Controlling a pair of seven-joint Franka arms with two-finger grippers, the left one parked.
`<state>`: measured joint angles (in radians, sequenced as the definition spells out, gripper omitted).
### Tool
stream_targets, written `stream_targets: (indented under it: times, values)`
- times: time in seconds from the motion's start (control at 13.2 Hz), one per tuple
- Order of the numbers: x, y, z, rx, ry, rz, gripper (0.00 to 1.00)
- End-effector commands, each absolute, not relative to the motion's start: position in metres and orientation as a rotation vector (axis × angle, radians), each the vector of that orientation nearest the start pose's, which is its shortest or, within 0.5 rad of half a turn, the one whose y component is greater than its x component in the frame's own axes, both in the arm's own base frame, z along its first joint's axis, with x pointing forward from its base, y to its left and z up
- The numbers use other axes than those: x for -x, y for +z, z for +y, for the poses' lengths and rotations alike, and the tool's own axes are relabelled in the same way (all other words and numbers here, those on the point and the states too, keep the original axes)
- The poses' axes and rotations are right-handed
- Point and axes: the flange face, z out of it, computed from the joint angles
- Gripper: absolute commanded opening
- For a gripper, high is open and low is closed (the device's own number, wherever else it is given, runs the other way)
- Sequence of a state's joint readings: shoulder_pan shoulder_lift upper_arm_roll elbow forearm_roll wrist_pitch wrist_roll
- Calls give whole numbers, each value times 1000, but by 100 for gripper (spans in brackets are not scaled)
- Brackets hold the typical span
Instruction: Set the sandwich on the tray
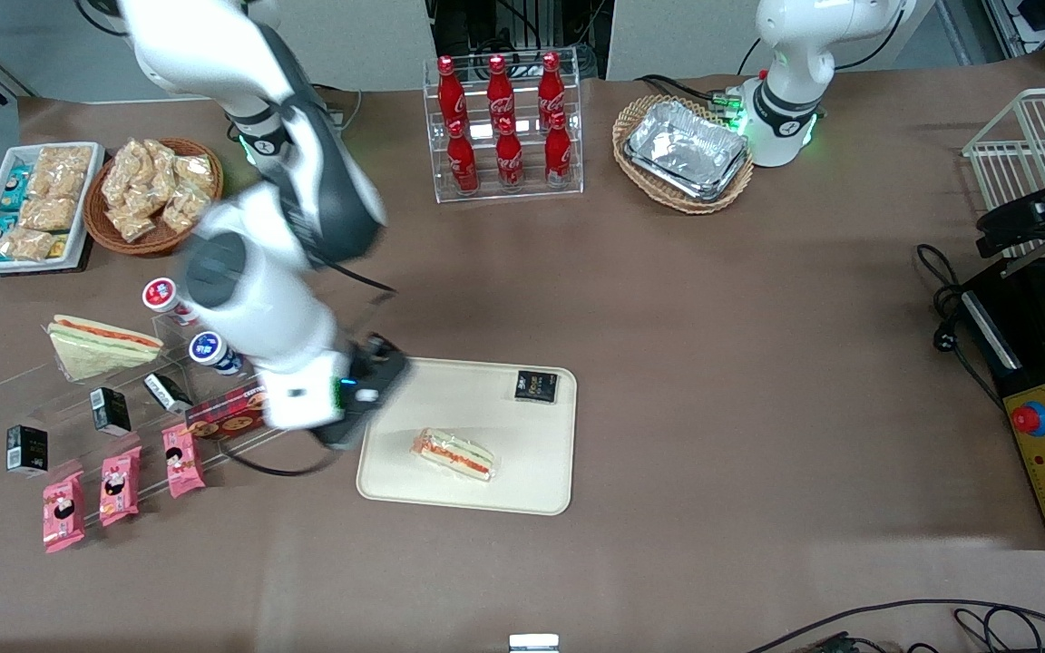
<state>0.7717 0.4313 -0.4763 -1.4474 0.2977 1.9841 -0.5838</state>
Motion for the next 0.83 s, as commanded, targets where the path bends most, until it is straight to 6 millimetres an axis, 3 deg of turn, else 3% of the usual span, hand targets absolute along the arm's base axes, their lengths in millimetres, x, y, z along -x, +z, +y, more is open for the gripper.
stream_targets:
  times: [0.0,0.15,0.23,0.45,0.53,0.75]
  values:
    - [-635,565,169,2971,-335,-815,100]
    - [-643,580,116,3099,-383,-519,100]
    - [-644,584,102,3107,-392,-439,100]
    - [-644,606,98,3103,-442,-322,100]
    - [-646,603,78,3103,-419,-273,100]
    - [-649,585,53,3066,-294,-200,100]
